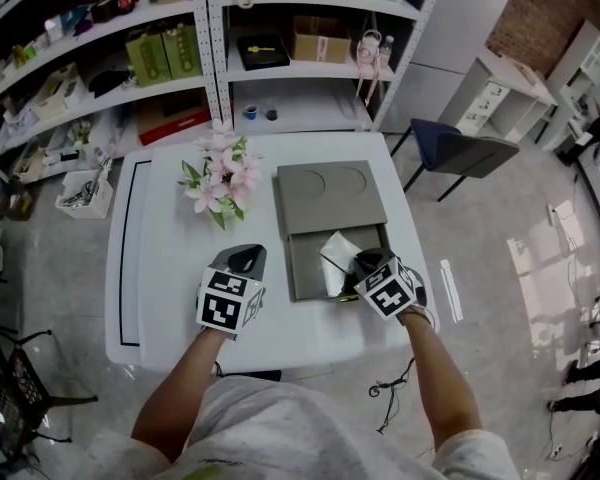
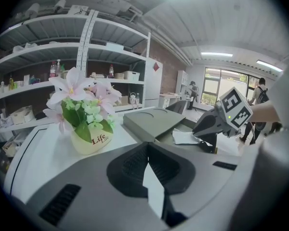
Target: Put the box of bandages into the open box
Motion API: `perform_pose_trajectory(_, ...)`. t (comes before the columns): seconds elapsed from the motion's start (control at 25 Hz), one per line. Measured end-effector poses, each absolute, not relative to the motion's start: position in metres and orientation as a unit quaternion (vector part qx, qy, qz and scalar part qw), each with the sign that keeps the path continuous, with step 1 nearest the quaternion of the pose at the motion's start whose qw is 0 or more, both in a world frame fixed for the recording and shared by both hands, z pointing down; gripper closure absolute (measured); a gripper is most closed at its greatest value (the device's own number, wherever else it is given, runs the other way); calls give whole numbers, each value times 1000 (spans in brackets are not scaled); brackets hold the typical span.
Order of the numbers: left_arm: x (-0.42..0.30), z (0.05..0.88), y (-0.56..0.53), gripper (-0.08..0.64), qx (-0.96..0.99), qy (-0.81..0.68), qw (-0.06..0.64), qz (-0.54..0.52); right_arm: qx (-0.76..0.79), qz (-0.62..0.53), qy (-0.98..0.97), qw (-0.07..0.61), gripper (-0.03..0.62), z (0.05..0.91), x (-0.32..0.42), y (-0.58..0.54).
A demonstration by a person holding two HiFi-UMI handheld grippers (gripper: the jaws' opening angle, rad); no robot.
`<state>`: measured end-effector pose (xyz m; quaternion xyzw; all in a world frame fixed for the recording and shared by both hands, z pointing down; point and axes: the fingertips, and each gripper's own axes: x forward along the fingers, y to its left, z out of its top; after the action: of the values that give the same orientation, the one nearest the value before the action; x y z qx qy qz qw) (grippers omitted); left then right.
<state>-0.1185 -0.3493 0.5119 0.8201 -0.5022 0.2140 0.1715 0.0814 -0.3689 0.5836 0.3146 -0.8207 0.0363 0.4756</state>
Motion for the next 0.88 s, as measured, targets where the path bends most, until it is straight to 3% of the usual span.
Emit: perform_pose_trajectory(0.88,-101,482,-311,555,816,-522,148,197,359,55,-846,390,560,532,100,-334)
